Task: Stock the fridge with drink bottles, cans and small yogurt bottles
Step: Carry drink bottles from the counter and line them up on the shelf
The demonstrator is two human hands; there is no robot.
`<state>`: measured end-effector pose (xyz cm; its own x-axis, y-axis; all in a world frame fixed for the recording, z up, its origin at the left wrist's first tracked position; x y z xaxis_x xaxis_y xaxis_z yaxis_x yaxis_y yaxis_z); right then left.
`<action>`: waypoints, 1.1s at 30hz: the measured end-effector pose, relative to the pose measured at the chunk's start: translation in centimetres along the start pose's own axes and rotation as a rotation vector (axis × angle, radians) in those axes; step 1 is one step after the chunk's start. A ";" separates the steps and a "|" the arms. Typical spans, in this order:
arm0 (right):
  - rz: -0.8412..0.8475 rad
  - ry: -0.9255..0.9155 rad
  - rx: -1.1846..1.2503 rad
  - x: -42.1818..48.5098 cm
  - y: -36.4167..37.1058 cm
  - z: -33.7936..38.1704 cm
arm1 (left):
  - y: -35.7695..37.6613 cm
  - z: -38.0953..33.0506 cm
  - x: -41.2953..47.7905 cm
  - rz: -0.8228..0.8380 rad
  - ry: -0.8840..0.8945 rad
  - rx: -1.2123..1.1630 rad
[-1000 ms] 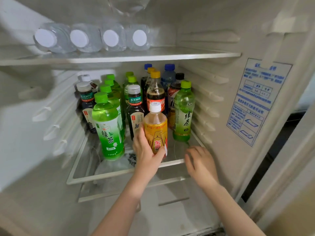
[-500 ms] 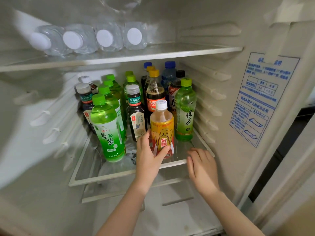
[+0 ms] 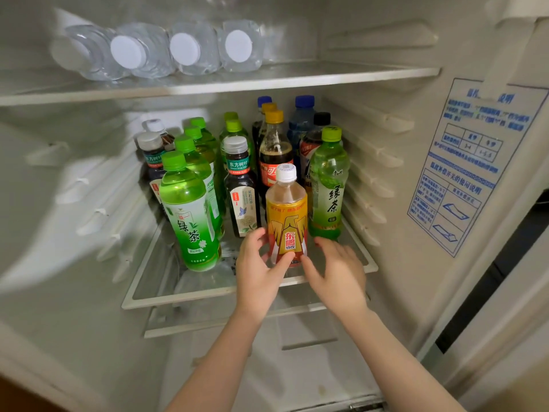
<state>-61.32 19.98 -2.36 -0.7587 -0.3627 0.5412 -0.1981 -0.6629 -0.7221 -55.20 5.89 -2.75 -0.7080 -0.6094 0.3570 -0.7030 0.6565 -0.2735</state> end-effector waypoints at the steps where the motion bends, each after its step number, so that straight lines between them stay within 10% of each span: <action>1: 0.029 -0.025 0.021 0.2 0.3 0.3 | 0.0 0.0 0.1 -0.005 -0.001 -0.002; 21: -0.015 0.064 -0.081 1.0 1.9 0.8 | -0.1 -0.4 0.3 0.092 0.003 0.036; 28: -0.043 0.092 -0.091 0.6 1.9 1.0 | -10.6 -6.6 -0.9 -0.348 0.429 -0.132; 33: -0.110 0.123 -0.033 0.3 1.5 1.2 | -17.0 -9.9 6.4 -0.563 0.400 -0.113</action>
<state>-61.12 18.11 -2.77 -0.8010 -0.2055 0.5623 -0.3026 -0.6714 -0.6765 -47.10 -4.79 13.00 -0.1434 -0.6746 0.7241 -0.9289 0.3443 0.1368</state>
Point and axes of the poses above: each hand's wrist, its own x-axis towards the middle knuckle, its own y-axis out of the palm, z = x × y, the point moved 3 cm from there along x, towards the middle knuckle, and after that the axes turned 2 degrees about -y, right-handed, at the moved point
